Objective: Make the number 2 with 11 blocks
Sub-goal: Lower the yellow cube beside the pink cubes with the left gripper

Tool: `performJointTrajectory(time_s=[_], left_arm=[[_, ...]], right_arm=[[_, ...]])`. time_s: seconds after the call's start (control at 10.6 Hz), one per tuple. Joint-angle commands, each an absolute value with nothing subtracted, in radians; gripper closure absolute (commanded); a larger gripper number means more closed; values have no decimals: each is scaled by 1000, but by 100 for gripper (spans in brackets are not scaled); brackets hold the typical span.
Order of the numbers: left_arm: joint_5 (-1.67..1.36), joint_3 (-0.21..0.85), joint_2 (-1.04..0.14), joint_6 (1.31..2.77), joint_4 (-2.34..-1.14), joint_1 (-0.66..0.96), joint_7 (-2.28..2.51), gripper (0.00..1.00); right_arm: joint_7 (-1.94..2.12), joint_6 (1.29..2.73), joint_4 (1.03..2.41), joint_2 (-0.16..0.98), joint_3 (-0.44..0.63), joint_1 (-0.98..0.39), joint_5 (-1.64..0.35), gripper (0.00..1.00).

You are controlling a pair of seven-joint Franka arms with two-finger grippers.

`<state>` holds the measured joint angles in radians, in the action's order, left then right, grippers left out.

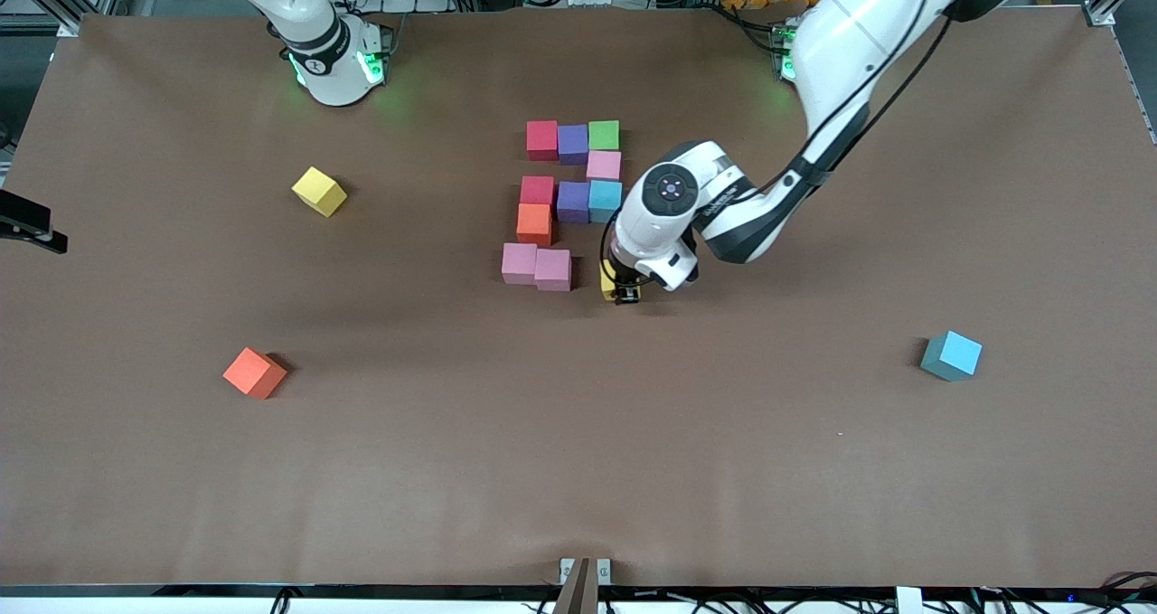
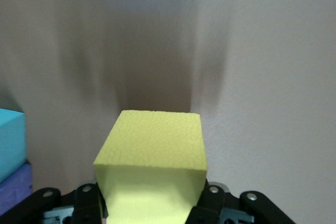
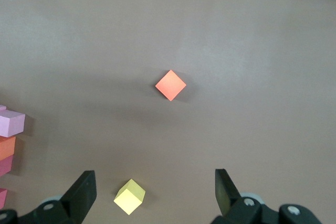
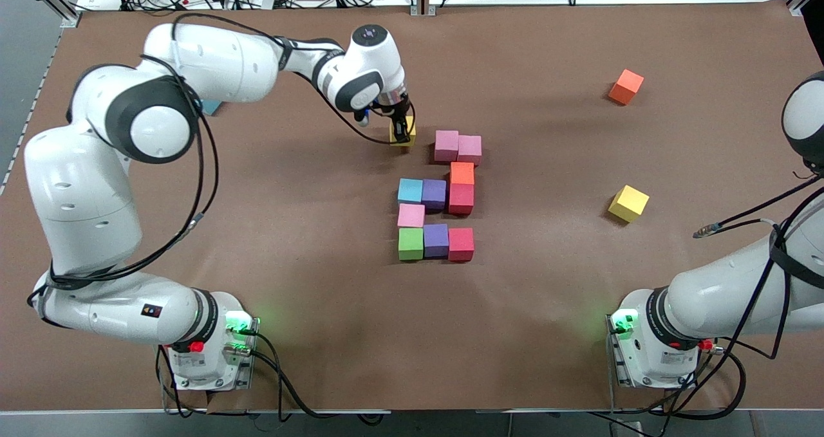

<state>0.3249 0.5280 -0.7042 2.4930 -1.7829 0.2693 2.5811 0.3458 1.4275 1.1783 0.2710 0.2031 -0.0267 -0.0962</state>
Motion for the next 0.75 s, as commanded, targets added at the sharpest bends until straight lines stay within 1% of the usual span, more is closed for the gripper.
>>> performJointTrajectory(time_s=[0.0,0.28,0.66], left_arm=[[353,485,-719,2539,-1772,324,2640,100],[344,486,-718,2543,-1769,333,2642,100],[345,486,-733,2554,-1769,368,2638,96]], right_arm=[[325,1420,1177,270,199,-26,-86,0],[324,1430,1173,273,196,-34,-84,0],[296,1430,1173,275,196,-37,-91,0]])
